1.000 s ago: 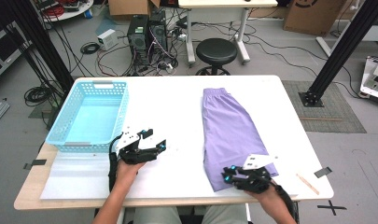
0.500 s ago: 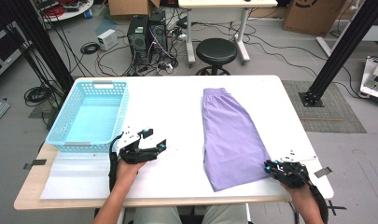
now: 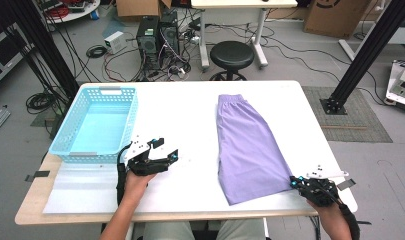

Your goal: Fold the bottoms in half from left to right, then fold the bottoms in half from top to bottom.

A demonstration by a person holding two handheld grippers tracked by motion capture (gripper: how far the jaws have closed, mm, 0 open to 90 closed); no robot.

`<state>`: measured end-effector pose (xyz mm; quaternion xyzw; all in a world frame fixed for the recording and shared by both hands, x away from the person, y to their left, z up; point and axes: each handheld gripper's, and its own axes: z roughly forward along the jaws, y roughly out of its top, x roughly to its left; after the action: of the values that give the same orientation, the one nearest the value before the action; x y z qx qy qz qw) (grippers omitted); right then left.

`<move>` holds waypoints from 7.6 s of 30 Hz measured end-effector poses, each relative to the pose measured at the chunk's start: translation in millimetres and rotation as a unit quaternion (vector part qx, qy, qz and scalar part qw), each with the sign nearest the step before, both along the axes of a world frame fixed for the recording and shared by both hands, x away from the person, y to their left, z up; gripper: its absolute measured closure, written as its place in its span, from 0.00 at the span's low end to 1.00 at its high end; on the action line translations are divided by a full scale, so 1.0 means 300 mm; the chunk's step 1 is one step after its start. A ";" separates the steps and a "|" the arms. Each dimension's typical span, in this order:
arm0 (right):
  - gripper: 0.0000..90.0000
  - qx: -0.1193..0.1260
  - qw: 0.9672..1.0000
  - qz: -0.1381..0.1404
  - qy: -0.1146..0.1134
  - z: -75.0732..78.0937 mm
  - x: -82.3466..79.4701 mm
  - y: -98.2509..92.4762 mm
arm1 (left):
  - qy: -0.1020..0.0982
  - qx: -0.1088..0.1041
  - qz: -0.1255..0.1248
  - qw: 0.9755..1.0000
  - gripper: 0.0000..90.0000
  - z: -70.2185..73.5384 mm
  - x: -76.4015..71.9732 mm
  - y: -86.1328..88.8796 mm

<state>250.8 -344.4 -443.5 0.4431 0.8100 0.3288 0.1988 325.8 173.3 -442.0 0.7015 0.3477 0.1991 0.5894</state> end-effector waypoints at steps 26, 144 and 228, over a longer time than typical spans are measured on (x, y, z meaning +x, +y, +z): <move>0.86 0.014 1.000 0.025 -0.006 -0.018 -0.004 -0.007 | 0.000 -0.002 0.000 1.000 0.29 0.001 -0.002 0.002; 0.63 0.049 0.996 -0.071 -0.035 0.017 0.233 0.063 | 0.188 0.124 -0.047 0.973 0.50 -0.021 0.162 -0.569; 0.57 0.107 0.994 -0.024 -0.005 0.045 0.213 0.326 | 0.186 0.064 -0.025 0.980 0.53 -0.018 0.133 -0.184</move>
<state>314.6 -246.5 -429.8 0.4794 0.7586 0.4104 0.1619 365.6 118.2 -447.5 0.7711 0.4205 0.0721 0.4727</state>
